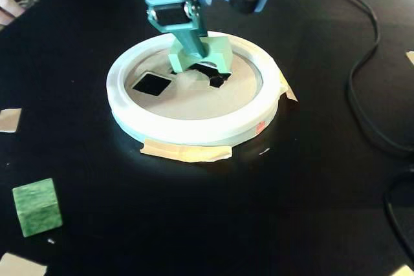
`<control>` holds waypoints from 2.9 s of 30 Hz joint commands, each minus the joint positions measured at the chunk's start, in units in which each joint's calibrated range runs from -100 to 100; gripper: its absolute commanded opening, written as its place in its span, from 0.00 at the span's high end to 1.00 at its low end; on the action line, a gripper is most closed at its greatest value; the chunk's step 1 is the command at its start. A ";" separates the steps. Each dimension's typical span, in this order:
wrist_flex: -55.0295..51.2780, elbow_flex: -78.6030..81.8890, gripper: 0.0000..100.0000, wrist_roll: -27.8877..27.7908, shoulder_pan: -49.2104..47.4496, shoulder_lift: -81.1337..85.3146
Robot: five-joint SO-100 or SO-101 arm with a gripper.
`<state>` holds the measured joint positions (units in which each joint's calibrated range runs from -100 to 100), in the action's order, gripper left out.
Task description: Pick up the U shape block and drop it in corresponding U shaped hole
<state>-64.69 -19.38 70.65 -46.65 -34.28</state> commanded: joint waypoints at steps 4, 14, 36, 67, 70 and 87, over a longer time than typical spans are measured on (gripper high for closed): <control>0.52 -5.12 0.97 0.44 3.58 -0.24; 0.32 -4.94 0.54 -4.59 5.21 0.83; -9.72 -19.97 0.52 -6.98 -6.53 7.01; -8.41 -19.60 0.00 -1.76 -9.65 3.43; -4.70 -19.60 0.00 -1.27 -12.77 3.25; 5.54 -18.51 0.02 -0.49 -13.27 -2.75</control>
<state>-61.20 -34.41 69.62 -60.74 -36.87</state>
